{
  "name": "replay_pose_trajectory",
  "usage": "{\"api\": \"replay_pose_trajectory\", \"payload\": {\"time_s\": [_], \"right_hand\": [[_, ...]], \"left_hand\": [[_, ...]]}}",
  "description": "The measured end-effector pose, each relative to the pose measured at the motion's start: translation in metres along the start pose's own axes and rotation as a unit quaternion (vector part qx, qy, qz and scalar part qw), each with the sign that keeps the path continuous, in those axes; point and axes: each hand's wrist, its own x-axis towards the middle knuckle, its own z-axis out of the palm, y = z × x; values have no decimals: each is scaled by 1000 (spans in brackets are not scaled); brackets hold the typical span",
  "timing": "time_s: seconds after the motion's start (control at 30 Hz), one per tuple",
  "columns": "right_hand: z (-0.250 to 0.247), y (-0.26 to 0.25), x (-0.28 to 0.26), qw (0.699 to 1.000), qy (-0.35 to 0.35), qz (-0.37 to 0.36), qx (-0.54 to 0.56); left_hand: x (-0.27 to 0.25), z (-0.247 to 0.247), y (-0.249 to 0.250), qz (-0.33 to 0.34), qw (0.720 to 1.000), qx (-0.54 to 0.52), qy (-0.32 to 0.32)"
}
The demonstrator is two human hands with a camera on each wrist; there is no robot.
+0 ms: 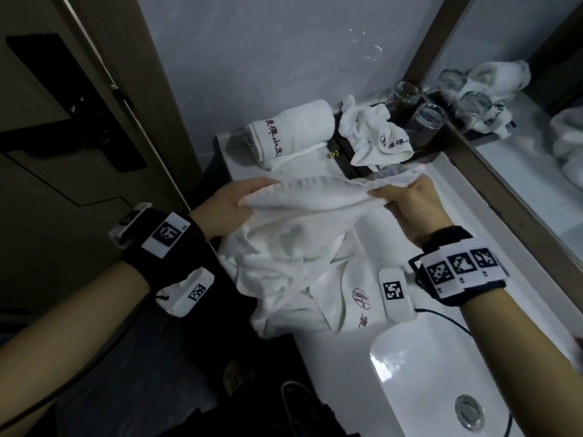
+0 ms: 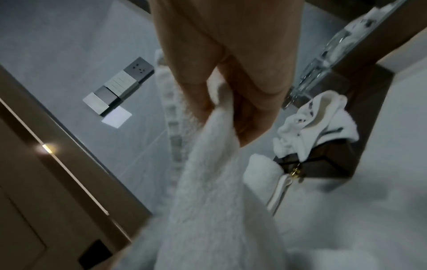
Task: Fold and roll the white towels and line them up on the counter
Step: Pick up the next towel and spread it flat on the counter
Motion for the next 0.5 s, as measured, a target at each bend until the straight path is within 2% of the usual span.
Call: {"api": "replay_pose_trajectory", "payload": {"time_s": [0.07, 0.13, 0.23, 0.3, 0.4, 0.47, 0.5], "right_hand": [[-13, 2, 5, 996, 38, -27, -73], [-19, 0, 10, 984, 69, -58, -154], [-24, -7, 19, 966, 132, -75, -209], [-28, -11, 29, 957, 151, -76, -235], [-25, -15, 50, 962, 123, -33, -242], [-20, -19, 69, 954, 149, -29, -257], [-16, -22, 79, 962, 157, -25, -223]], "left_hand": [[1, -10, -11, -46, 995, 74, 48], [3, -18, -20, -65, 981, 166, 74], [13, -31, -20, -102, 944, 305, 78], [22, -39, -13, -117, 915, 370, 111], [42, -50, 0, -105, 916, 329, 205], [64, -61, 5, -99, 917, 289, 257], [77, -66, 8, -111, 918, 258, 278]]}}
